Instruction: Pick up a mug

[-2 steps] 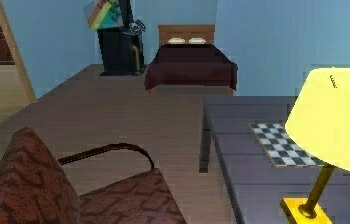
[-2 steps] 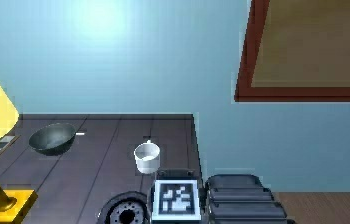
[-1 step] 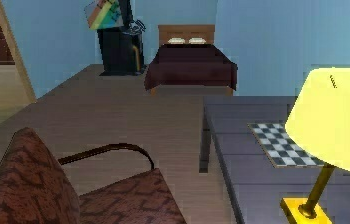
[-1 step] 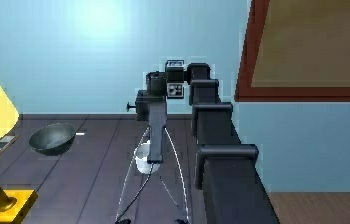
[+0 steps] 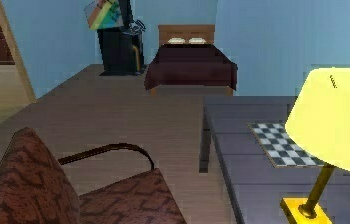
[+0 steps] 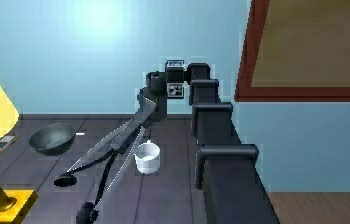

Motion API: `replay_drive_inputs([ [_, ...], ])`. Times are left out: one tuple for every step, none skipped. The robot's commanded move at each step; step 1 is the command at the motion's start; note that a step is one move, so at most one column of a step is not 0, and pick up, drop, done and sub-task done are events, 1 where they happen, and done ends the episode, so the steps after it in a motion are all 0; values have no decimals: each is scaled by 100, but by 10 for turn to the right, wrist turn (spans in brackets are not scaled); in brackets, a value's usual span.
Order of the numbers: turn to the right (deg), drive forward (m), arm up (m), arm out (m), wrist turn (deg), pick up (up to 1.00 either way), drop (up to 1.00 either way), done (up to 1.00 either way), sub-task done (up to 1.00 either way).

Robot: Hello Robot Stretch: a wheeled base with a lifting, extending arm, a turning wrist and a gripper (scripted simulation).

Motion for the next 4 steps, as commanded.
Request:
replay_drive_inputs([
  [0,0,0,0,450,0,0,0,0],
  [0,0,0,0,450,0,0,0,0],
  [0,0,0,0,270,0,0,0,0],
  [0,0,-30,0,0,0,0,0,0],
])
